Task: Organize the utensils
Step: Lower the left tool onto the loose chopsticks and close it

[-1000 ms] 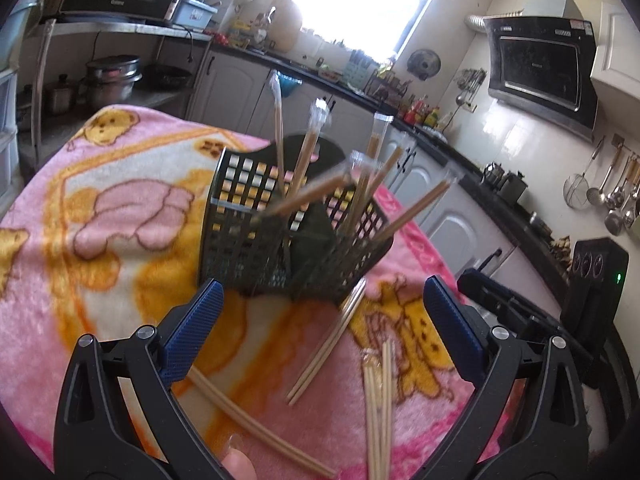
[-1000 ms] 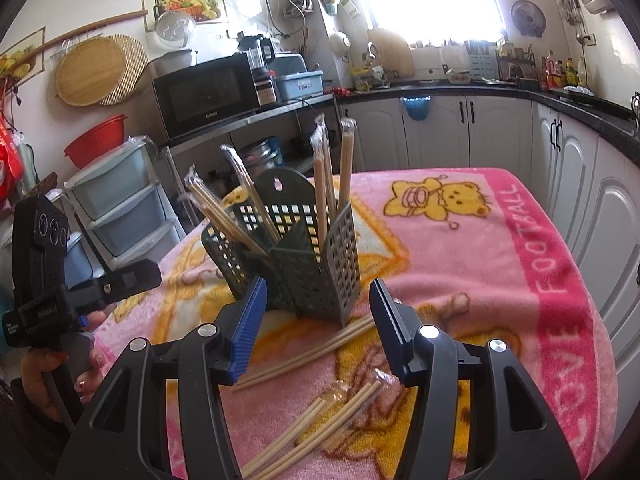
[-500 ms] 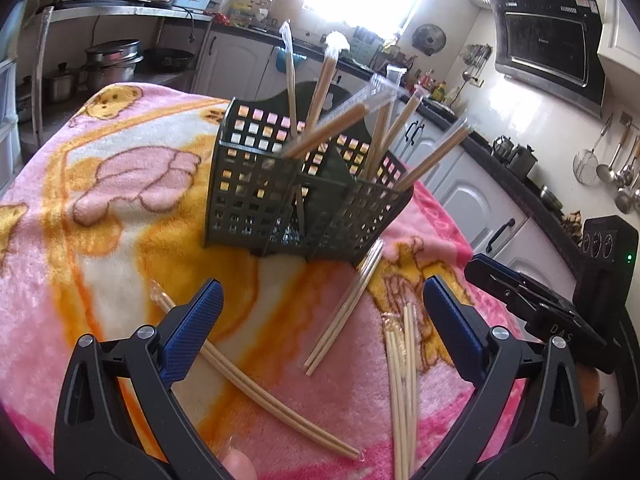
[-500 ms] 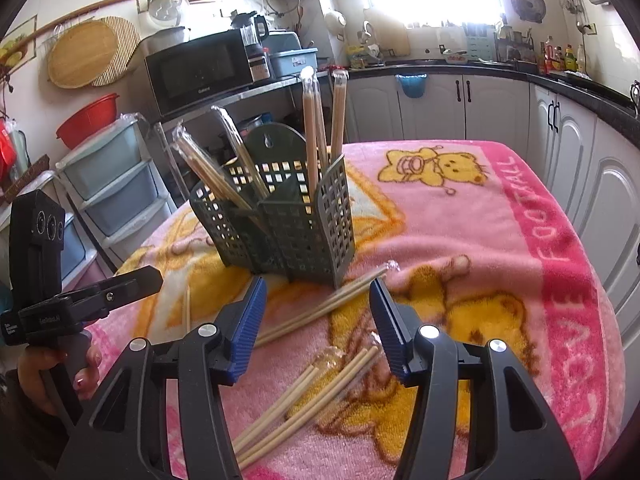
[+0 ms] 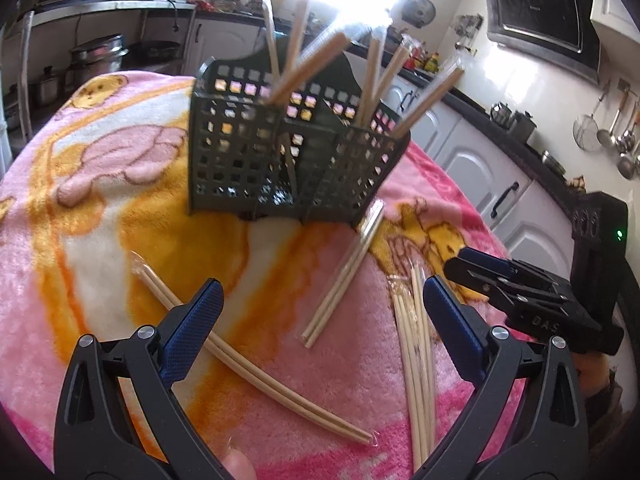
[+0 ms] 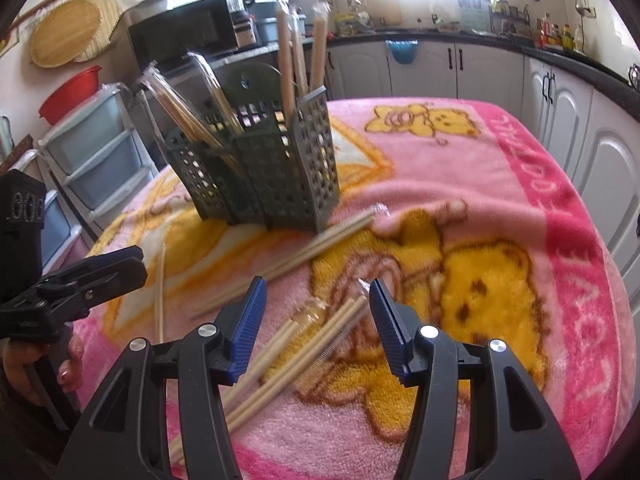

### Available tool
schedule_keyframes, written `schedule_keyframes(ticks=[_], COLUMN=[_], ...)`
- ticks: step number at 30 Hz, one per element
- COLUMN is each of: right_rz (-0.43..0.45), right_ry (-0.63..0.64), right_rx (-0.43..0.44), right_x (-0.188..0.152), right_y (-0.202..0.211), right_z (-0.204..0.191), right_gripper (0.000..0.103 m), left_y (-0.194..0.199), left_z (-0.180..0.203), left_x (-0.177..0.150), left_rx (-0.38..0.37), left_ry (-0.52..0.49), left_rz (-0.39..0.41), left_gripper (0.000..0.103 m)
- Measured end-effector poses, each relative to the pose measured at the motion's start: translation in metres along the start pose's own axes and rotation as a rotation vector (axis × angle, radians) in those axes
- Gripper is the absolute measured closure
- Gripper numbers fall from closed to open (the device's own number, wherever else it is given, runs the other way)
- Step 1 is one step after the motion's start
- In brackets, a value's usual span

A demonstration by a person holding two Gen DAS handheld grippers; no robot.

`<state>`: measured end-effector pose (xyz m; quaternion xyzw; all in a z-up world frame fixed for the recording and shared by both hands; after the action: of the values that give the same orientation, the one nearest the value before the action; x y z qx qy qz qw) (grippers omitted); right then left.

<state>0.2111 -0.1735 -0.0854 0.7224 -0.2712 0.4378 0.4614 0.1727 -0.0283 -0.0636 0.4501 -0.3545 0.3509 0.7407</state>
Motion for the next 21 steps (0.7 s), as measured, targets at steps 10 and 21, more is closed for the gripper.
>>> schedule_keyframes(ticks=[10, 21], right_rz=[-0.054, -0.118], right_ry=[-0.038, -0.077], right_rx=[-0.031, -0.067], right_x=[-0.012, -0.015], right_y=[-0.015, -0.038], right_z=[0.013, 0.027], right_gripper=[0.052, 0.052], left_y=[-0.016, -0.036], left_z=[0.001, 0.005], left_x=[-0.023, -0.044], left_rx=[-0.018, 0.015], left_ry=[-0.006, -0.062], left_rz=[-0.090, -0.174], left_gripper=[0.054, 0.063])
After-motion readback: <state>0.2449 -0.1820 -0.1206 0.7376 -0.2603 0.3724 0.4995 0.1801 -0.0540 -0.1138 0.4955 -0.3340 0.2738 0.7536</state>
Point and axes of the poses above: each gripper's, at about its wrist camera, not at the fingertips, and y roughly against the way its jaws point, z to its right, x to its top, the point moved 5 cm from there along -y, roughly the way its jaws point, and after that the axes turned 15 degrees about z, right-handed, at the moved point
